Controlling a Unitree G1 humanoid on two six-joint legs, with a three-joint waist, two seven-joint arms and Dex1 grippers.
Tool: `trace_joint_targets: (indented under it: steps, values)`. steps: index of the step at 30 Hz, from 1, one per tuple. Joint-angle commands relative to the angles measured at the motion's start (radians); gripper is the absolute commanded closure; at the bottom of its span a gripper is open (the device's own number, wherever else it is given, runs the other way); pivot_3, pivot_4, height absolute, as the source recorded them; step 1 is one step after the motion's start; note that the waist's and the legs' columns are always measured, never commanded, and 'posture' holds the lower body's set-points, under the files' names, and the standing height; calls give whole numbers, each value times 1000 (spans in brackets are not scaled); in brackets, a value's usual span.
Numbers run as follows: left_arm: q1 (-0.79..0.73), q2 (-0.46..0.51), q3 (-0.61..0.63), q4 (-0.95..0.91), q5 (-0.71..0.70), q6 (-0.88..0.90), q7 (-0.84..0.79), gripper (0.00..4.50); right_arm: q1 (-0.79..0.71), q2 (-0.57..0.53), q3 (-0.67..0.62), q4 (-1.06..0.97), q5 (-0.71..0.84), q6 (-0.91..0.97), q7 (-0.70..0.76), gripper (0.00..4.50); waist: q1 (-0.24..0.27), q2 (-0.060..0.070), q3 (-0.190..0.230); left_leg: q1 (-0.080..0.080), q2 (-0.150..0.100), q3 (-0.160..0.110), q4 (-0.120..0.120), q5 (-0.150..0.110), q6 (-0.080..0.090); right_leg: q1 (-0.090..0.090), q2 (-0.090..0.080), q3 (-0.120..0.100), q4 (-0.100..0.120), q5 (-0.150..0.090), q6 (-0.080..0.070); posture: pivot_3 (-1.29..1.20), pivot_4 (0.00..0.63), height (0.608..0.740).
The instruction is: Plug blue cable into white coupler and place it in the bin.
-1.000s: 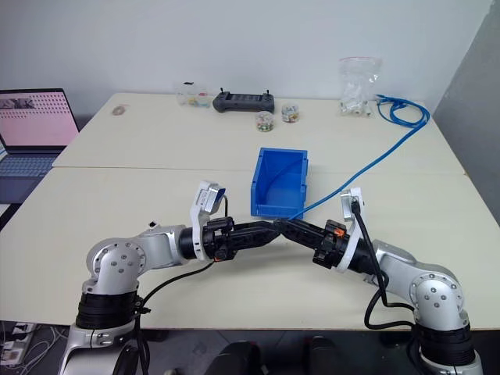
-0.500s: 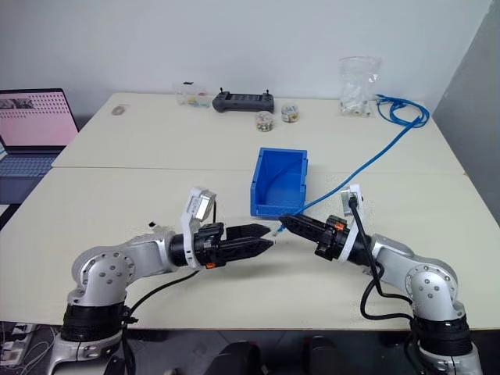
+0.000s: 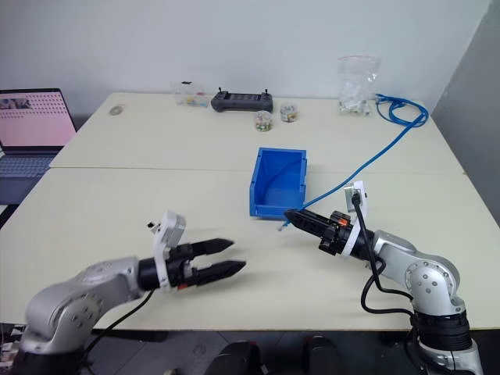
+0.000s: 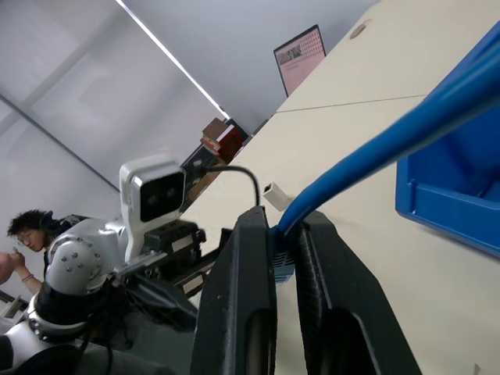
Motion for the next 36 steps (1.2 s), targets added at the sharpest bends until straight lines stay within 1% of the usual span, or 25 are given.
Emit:
trace_joint_targets:
  steps: [1,4,7,11,13,17,20,23,26,29,36]
  values:
    - [115,27,117,-64,32,-62,17,0,-2,7,-2,-9,-13,-15,30,4429,3,0,0,-1,0,0,0,0,0,-1,0,0,0,0,0,0,150,740]
    - [178,20,165,-60,57,-93,43,0,-3,17,6,-2,-24,-14,40,4429,6,0,0,-1,1,-1,0,0,0,-2,0,-1,1,-1,0,0,150,740]
    - [240,-35,203,-49,112,-145,125,0,-14,28,17,8,-37,-9,54,4429,7,0,0,-1,1,-1,0,0,0,-2,0,-1,1,-1,1,0,150,740]
    - [292,-89,206,-37,183,-214,183,0,-26,30,26,21,-50,-6,72,4429,7,0,1,-2,1,-1,0,0,0,-2,0,-1,0,-1,1,0,150,740]
    - [295,-101,205,1,237,-270,198,0,-34,30,28,27,-55,-6,78,4429,8,0,1,-2,1,-1,0,0,0,-2,0,-2,0,-1,0,0,150,740]
    - [276,-108,224,64,287,-344,211,0,-39,30,30,28,-61,-2,86,4429,8,0,0,-2,1,-1,0,0,0,-2,0,-2,0,-1,0,0,150,740]
    - [263,-83,231,118,336,-415,187,0,-40,33,29,27,-67,0,89,4430,7,0,0,-2,1,-1,0,0,0,-2,0,-2,0,-1,0,0,150,740]
    - [214,-36,253,218,347,-439,149,0,-40,37,30,26,-76,-4,90,4439,7,0,1,-2,1,-1,0,0,0,-3,0,-2,0,0,0,0,150,740]
    - [181,-6,249,279,358,-456,118,0,-38,41,31,23,-80,-5,88,4440,7,0,1,-2,1,-1,0,0,0,-3,0,-3,1,-1,0,0,150,740]
    - [154,-4,246,312,365,-454,124,0,-34,44,32,20,-84,-8,87,4441,7,0,1,-2,1,0,0,0,0,-3,0,-2,0,0,0,0,150,740]
    - [49,-1,202,440,431,-487,131,0,-30,54,32,14,-97,-11,86,4443,7,0,1,-3,1,-1,0,0,0,-3,0,-3,1,0,0,0,150,740]
